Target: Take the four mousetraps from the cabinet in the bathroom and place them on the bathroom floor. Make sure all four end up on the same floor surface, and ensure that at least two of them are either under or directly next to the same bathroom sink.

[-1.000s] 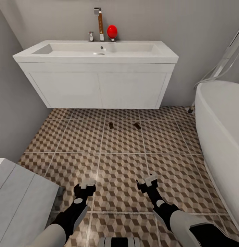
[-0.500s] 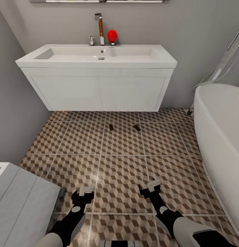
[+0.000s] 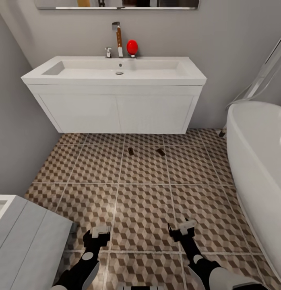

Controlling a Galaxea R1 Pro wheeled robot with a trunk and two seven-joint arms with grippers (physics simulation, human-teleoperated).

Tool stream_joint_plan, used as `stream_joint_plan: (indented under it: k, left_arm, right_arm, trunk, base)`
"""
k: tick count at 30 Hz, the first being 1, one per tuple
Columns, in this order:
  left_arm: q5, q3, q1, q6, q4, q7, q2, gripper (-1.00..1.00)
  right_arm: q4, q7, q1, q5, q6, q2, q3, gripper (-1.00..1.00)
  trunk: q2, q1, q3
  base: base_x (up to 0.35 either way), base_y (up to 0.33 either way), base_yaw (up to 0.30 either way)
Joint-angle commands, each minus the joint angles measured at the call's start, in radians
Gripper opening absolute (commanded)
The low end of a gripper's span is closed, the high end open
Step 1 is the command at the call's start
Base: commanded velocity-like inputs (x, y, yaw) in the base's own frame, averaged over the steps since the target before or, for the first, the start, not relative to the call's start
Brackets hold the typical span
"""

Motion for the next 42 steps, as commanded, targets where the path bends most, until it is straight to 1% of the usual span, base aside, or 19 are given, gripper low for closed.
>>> stream_joint_plan:
  k: [1,4,10,18,21,31,42]
  left_arm:
    - [0.008,-0.008,0.0,-0.004,0.001,0.008,0.001,1.0]
    - [0.008,-0.009,0.006,-0.005,0.002,0.007,0.001,1.0]
    - [0.007,-0.009,0.025,-0.007,0.007,0.007,0.002,1.0]
    - [0.007,-0.009,0.035,-0.007,0.035,0.006,0.002,1.0]
    - [0.007,-0.009,0.036,-0.009,0.057,0.006,0.002,1.0]
    - [0.008,-0.009,0.038,-0.055,0.09,0.006,0.002,1.0]
    - [0.008,-0.009,0.038,-0.063,0.111,0.006,-0.002,1.0]
  right_arm:
    - [0.001,-0.01,0.002,-0.005,-0.008,0.0,0.008,1.0]
    - [0.002,-0.009,0.018,-0.035,-0.032,-0.008,0.009,1.0]
    - [0.003,-0.009,0.041,-0.058,-0.054,-0.02,0.009,1.0]
    - [0.002,-0.008,0.069,-0.064,-0.059,-0.023,0.01,1.0]
    - [0.003,-0.009,0.076,-0.064,-0.06,-0.023,0.01,1.0]
    - [0.003,-0.009,0.095,-0.064,-0.06,-0.023,0.01,1.0]
    - [0.003,-0.009,0.102,-0.064,-0.06,-0.022,0.011,1.0]
  trunk:
    - [0.007,-0.004,0.003]
    - [0.028,-0.016,0.012]
    - [0.07,-0.039,0.031]
    - [0.126,-0.069,0.056]
    - [0.147,-0.081,0.065]
    - [0.217,-0.119,0.097]
    - [0.294,-0.161,0.131]
  base:
    - [0.0,0.0,0.0]
    - [0.0,0.0,0.0]
    - [0.0,0.0,0.0]
    - [0.0,0.0,0.0]
    - [0.0,0.0,0.0]
    - [0.0,0.0,0.0]
    - [0.0,0.0,0.0]
